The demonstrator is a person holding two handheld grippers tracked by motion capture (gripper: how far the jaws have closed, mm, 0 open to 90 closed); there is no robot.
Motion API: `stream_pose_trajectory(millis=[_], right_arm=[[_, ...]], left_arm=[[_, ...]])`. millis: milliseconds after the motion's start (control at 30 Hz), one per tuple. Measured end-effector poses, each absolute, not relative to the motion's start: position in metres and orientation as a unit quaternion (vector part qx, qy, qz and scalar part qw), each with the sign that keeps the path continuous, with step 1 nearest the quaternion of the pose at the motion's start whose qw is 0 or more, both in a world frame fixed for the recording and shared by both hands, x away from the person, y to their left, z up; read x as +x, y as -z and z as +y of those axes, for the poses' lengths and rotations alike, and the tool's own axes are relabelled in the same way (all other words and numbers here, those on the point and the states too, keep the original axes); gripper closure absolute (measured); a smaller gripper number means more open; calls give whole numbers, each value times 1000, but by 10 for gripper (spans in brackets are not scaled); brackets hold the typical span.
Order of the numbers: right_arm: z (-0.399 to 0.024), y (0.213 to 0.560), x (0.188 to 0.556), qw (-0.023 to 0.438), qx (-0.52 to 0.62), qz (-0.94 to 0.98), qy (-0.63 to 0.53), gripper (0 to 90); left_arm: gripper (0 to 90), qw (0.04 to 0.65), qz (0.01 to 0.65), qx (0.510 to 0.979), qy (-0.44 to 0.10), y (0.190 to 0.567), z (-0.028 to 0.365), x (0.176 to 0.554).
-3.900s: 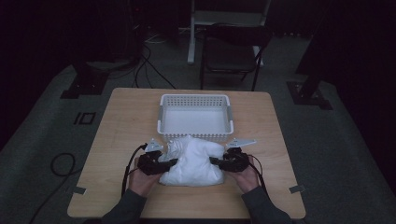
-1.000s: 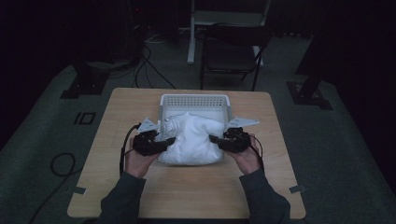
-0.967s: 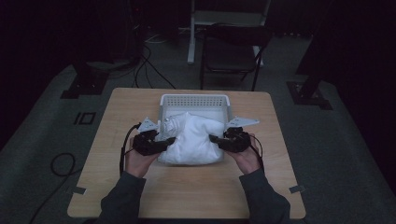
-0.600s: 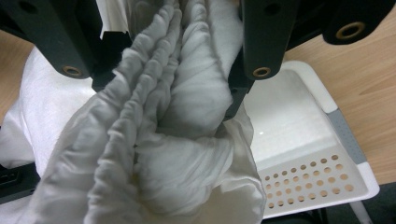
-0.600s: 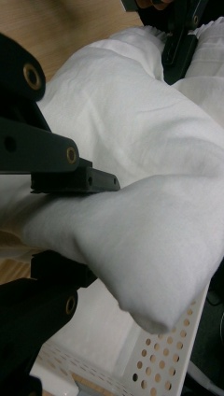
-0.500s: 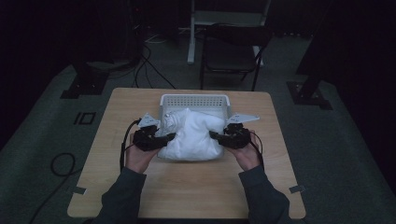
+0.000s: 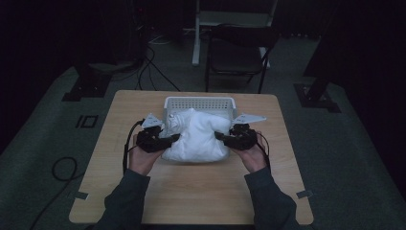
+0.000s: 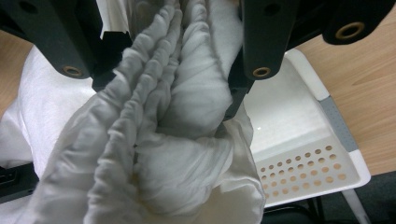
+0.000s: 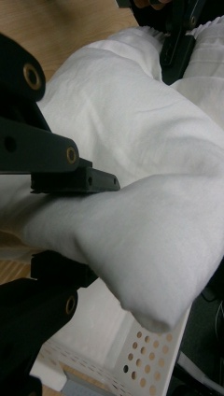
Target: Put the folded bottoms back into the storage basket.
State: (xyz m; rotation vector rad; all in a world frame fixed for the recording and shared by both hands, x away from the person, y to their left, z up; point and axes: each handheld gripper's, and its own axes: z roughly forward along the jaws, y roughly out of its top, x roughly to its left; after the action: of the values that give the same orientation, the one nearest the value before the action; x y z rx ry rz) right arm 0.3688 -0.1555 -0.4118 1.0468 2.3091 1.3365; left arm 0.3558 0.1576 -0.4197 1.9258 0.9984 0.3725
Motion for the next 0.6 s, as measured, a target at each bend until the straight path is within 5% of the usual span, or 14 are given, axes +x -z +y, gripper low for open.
stream_pose_trajectory(millis=[600], right_arm=[[-154,407,373,144,360,796,-464,665]], left_arm=[[554,457,404,777,-155,415,159,361]])
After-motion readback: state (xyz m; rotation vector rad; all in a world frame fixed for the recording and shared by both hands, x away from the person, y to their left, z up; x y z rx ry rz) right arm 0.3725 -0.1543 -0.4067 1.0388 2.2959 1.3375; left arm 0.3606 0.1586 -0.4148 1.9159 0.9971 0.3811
